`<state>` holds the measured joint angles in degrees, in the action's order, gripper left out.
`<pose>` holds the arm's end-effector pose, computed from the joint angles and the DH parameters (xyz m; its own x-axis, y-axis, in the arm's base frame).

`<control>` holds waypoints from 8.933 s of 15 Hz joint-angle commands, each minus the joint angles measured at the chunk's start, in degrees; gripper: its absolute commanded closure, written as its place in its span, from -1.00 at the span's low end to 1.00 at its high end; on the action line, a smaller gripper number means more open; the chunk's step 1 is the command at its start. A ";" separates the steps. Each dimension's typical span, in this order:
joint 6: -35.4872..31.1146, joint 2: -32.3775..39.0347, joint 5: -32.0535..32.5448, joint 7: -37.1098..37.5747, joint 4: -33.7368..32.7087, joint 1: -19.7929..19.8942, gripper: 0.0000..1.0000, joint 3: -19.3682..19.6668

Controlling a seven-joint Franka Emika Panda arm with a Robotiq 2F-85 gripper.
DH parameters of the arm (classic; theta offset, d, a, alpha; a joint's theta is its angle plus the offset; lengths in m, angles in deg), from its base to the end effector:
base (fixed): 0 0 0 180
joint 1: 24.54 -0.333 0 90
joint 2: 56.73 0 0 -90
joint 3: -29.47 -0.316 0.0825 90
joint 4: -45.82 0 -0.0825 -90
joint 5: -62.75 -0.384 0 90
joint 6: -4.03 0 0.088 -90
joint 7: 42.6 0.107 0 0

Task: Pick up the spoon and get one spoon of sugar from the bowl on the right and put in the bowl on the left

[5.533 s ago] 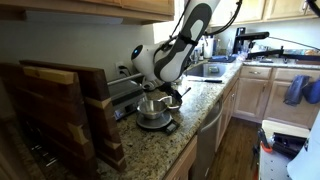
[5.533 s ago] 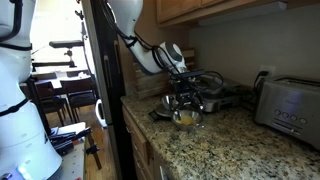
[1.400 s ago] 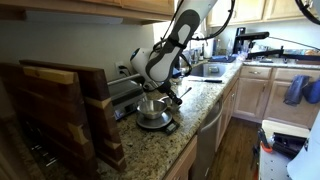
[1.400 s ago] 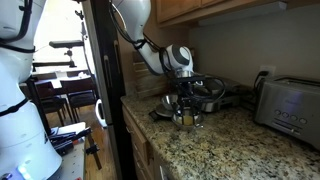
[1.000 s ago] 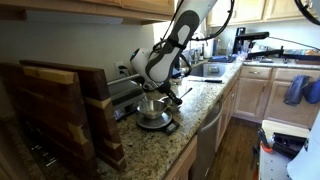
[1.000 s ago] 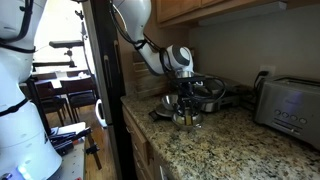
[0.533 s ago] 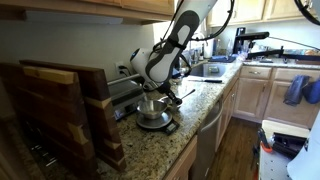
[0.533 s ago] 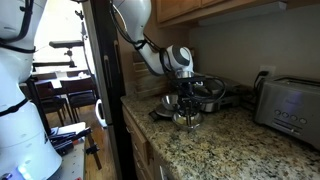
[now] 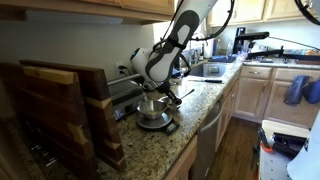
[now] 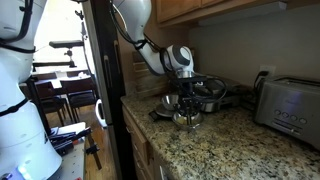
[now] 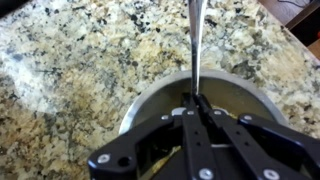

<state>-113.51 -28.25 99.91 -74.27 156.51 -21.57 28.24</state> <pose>0.5860 -0.0508 0.2098 0.5123 0.6454 -0.5665 0.8217 -0.5601 0.1050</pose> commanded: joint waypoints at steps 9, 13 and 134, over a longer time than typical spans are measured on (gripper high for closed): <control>-5.37 -3.23 -2.78 -7.16 2.81 1.63 0.89 -0.25; -5.69 -3.80 -4.45 -10.17 3.48 2.23 0.89 -0.29; -15.22 -27.60 1.42 23.44 17.64 0.99 0.89 4.38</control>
<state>-127.98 -55.38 107.36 -48.69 175.08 -22.00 30.97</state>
